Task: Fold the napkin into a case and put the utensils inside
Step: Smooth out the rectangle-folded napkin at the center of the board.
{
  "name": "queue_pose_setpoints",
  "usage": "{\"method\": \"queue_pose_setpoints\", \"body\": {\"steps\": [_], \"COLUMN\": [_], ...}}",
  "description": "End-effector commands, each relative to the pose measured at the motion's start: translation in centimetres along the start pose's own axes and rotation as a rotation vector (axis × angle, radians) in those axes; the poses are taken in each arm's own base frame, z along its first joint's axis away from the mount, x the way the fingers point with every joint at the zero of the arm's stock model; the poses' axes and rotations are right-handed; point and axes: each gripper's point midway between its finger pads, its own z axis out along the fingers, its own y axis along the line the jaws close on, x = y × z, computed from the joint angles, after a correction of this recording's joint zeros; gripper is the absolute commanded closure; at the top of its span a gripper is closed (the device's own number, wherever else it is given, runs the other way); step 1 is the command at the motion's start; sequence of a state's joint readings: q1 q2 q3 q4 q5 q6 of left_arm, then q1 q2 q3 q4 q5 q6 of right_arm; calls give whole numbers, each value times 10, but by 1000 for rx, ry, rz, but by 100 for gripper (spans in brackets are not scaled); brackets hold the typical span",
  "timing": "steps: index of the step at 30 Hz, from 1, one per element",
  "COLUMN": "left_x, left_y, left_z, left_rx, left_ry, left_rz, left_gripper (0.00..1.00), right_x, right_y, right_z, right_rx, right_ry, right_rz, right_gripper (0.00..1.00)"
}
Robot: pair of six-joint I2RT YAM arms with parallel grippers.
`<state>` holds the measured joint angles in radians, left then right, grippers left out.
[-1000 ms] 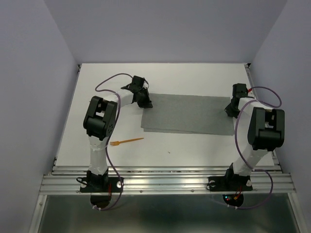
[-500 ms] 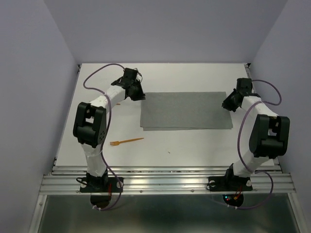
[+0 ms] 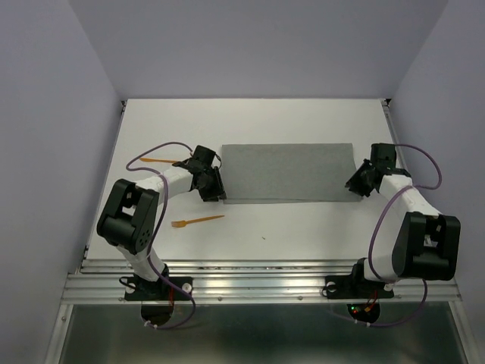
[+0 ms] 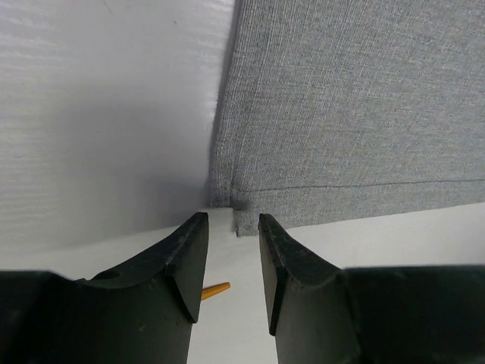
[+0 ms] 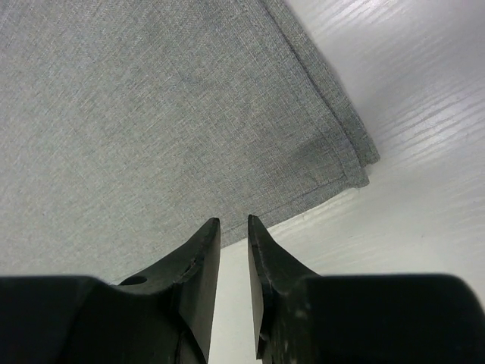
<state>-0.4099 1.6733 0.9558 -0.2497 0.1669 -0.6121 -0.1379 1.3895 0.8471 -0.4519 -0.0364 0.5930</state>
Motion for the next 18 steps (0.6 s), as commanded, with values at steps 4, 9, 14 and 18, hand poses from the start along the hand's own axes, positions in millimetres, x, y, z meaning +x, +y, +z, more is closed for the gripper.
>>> {"method": "queue_pose_setpoints", "body": {"steps": [4,9,14,18], "left_x": [-10,-14,-12,-7], "left_y": [-2,0,3,3], "left_z": [-6,3,10,15], "left_rx": [-12,-50,-74,-76], "left_ry": [-80,-93,-86,-72], "left_rz": [-20,-14,-3,5], "left_gripper": [55,59,60,75], "right_x": [-7,-6,-4,-1], "right_y": [5,5,2,-1], "right_z": [-6,-5,-7,-5], "right_rx": [-25,-29,-18,-13], "right_ry": [-24,-20,-25,-18], "right_rz": [-21,-18,-19,-14], "right_gripper": [73,73,73,73]}}
